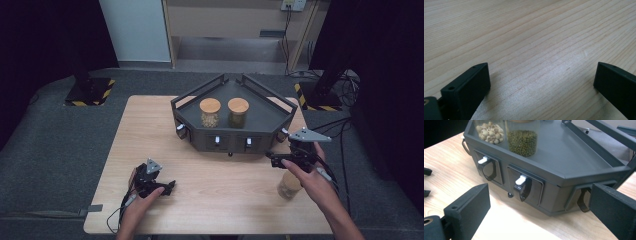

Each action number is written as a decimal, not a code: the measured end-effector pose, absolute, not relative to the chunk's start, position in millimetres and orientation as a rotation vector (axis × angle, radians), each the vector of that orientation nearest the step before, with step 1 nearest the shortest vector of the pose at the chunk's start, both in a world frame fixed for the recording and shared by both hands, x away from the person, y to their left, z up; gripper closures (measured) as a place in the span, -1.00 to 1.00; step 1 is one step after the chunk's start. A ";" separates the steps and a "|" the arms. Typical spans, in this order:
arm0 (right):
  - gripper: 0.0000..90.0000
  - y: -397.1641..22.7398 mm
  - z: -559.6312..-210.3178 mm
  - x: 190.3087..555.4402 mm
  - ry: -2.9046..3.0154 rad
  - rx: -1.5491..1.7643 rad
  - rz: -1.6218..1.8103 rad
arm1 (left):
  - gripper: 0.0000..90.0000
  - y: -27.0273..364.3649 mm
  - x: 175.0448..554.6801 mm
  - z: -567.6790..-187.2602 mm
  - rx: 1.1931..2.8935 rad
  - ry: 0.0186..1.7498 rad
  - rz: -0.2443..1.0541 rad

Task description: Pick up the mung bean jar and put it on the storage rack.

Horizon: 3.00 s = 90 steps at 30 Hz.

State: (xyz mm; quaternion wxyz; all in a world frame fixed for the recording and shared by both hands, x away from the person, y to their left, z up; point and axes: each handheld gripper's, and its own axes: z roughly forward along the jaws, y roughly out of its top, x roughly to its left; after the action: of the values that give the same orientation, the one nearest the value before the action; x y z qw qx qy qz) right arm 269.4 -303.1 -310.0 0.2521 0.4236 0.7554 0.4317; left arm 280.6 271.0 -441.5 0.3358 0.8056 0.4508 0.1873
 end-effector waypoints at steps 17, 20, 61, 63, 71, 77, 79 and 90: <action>-0.93 -319.5 -322.3 258.0 2.041 1.194 1.159 | -1.00 271.1 280.6 -441.5 2.101 1.176 0.488; -0.94 -322.4 -324.0 254.8 2.029 1.198 1.168 | -1.00 271.1 280.6 -441.5 2.101 1.175 0.489; -0.94 -345.9 -343.6 225.0 1.996 1.260 1.146 | -1.00 271.2 280.9 -441.4 2.101 1.175 0.487; -0.94 -345.6 -345.5 223.8 1.992 1.263 1.145 | -1.00 271.2 280.9 -441.4 2.101 1.175 0.487; -0.94 -346.3 -353.9 216.4 1.962 1.272 1.156 | -1.00 271.2 280.9 -441.4 2.102 1.175 0.487; -0.94 -345.0 -360.7 212.2 1.961 1.280 1.153 | -1.00 271.1 280.7 -441.4 2.101 1.176 0.488; -0.94 -344.2 -363.7 210.8 1.960 1.286 1.152 | -1.00 271.1 280.8 -441.4 2.102 1.176 0.487; -0.94 -341.0 -372.3 206.8 1.972 1.296 1.111 | -1.00 271.2 280.9 -441.4 2.102 1.175 0.487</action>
State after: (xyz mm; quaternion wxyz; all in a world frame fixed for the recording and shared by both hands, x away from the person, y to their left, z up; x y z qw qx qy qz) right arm 206.8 -341.0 -372.3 0.2636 0.4792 0.7295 0.4108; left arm 280.9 271.2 -441.4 0.3359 0.8058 0.4505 0.1867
